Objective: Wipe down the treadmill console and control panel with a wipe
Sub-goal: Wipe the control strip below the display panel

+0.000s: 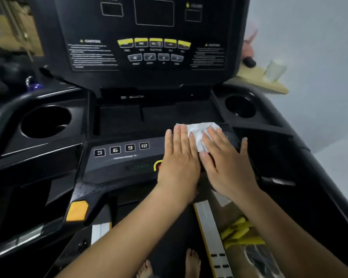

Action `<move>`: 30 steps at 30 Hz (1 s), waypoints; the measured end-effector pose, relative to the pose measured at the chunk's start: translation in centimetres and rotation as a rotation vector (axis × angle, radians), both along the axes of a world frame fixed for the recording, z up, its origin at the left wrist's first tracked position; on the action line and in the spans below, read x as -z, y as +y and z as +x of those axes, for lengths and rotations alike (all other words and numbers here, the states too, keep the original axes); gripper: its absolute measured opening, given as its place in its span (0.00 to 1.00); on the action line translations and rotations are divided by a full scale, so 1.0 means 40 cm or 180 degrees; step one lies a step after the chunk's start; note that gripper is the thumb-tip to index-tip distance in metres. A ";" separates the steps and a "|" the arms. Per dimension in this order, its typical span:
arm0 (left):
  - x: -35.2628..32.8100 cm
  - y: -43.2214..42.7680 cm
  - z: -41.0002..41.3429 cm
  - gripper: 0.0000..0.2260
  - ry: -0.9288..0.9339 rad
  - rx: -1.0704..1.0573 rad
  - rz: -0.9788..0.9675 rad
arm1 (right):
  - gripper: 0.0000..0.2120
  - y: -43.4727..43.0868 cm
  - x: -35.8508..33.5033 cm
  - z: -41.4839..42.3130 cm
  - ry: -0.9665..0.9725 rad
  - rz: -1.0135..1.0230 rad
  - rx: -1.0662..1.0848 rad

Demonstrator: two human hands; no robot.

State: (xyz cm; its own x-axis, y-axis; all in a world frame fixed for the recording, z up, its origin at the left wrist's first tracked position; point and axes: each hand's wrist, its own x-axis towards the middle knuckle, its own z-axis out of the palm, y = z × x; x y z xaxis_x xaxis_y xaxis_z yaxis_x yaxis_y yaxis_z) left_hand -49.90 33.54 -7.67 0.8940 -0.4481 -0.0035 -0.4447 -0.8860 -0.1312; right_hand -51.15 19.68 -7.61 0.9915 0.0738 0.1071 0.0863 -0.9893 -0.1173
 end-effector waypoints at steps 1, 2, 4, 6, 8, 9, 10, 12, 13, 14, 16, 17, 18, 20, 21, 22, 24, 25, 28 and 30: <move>-0.001 -0.030 0.006 0.51 0.0008 0.0096 0.0011 | 0.28 -0.023 0.003 0.001 -0.0023 0.0012 0.0063; -0.002 -0.060 0.010 0.50 0.0017 0.0179 0.0038 | 0.28 -0.044 0.006 0.001 -0.0045 0.0063 0.0121; -0.005 -0.114 0.016 0.48 0.0023 0.0287 0.0120 | 0.27 -0.080 0.013 -0.006 -0.0079 0.0249 0.0232; -0.006 -0.159 0.017 0.46 -0.0002 0.0358 0.0192 | 0.28 -0.112 0.020 -0.017 -0.0104 0.0434 0.0367; -0.007 -0.190 0.013 0.44 -0.0021 0.0454 0.0246 | 0.27 -0.136 0.024 -0.036 -0.0064 0.0633 0.0444; -0.008 -0.201 0.010 0.44 -0.0011 0.0506 0.0272 | 0.27 -0.146 0.023 -0.049 -0.0005 0.0817 0.0515; -0.008 -0.212 0.006 0.44 0.0009 0.0568 0.0300 | 0.25 -0.155 0.020 -0.065 0.0091 0.1040 0.0629; -0.007 -0.230 -0.005 0.45 0.0039 0.0726 0.0330 | 0.21 -0.168 0.009 -0.098 0.0200 0.1404 0.0771; -0.005 -0.236 -0.012 0.46 0.0031 0.0812 0.0318 | 0.20 -0.175 0.007 -0.114 0.0173 0.1487 0.0764; -0.002 -0.238 -0.019 0.48 0.0013 0.0891 0.0292 | 0.18 -0.182 0.008 -0.127 0.0133 0.1524 0.0746; 0.000 -0.228 -0.036 0.50 0.0053 0.1039 0.0263 | 0.15 -0.193 0.022 -0.146 0.0068 0.1540 0.0677; 0.000 -0.216 -0.045 0.50 0.0086 0.1118 0.0264 | 0.14 -0.194 0.027 -0.156 0.0056 0.1511 0.0648; -0.002 -0.200 -0.052 0.50 0.0098 0.1171 0.0285 | 0.15 -0.192 0.034 -0.165 0.0005 0.1428 0.0642; -0.011 -0.161 -0.067 0.47 0.0113 0.1173 0.0407 | 0.21 -0.181 0.050 -0.178 -0.0265 0.1016 0.0607; -0.015 -0.144 -0.073 0.43 0.0131 0.1136 0.0459 | 0.23 -0.167 0.049 -0.181 -0.0389 0.0790 0.0554; -0.015 -0.129 -0.077 0.40 0.0157 0.1066 0.0485 | 0.25 -0.151 0.045 -0.177 -0.0371 0.0646 0.0467; -0.020 -0.106 -0.078 0.38 0.0212 0.0834 0.0480 | 0.27 -0.114 0.043 -0.160 -0.0176 0.0494 0.0193; -0.025 -0.095 -0.073 0.38 0.0182 0.0748 0.0471 | 0.28 -0.095 0.043 -0.147 -0.0112 0.0459 0.0056; -0.043 -0.043 -0.038 0.44 0.0163 0.0442 0.0483 | 0.28 -0.032 0.008 -0.086 0.0093 0.0425 -0.0113; -0.057 0.010 -0.024 0.44 0.0193 0.0228 0.0331 | 0.29 0.013 -0.018 -0.052 0.0156 0.0386 -0.0298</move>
State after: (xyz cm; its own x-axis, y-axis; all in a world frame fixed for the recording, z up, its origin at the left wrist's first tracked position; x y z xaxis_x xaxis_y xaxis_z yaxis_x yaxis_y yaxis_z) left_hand -50.87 33.95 -5.39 0.8564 -0.5052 -0.1064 -0.5163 -0.8347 -0.1917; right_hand -53.24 20.19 -6.89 0.9852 0.1556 0.0724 0.1687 -0.9556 -0.2417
